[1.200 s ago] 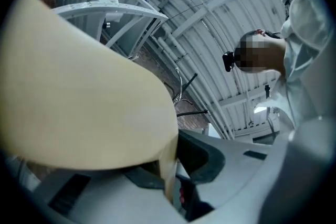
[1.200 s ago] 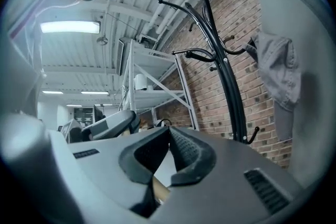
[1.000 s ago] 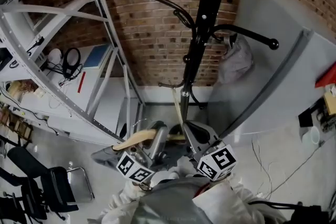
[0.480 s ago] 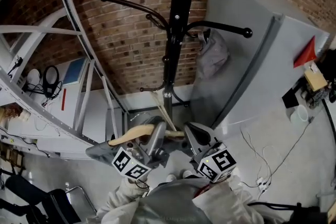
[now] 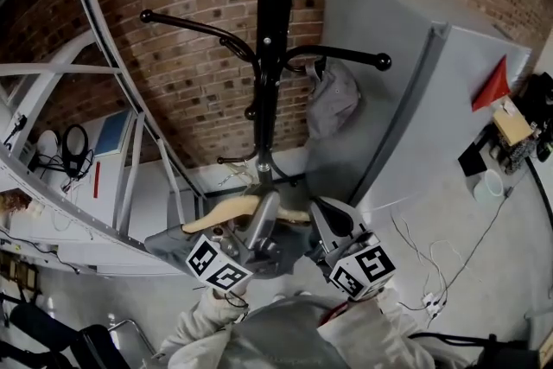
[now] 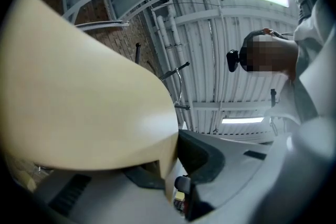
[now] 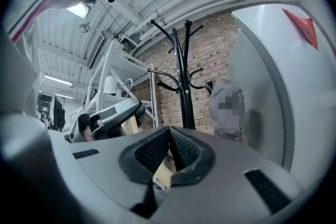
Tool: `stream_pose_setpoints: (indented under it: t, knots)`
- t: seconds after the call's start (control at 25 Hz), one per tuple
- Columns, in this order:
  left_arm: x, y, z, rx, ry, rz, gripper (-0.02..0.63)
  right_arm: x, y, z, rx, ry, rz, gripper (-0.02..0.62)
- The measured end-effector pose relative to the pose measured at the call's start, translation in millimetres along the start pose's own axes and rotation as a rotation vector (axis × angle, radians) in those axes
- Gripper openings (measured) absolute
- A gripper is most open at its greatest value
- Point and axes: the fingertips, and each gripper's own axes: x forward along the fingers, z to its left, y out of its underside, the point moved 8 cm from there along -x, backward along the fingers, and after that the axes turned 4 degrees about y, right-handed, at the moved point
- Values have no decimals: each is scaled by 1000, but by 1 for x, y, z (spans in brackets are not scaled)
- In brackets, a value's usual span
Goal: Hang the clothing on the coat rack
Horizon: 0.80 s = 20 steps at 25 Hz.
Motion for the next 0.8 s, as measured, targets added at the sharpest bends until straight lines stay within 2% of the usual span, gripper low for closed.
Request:
stream_pose_setpoints:
  t: [0.8]
  knots:
    - [67,-3,45,9,15,-21,55,24,-18,-50,-17,36,-49,25]
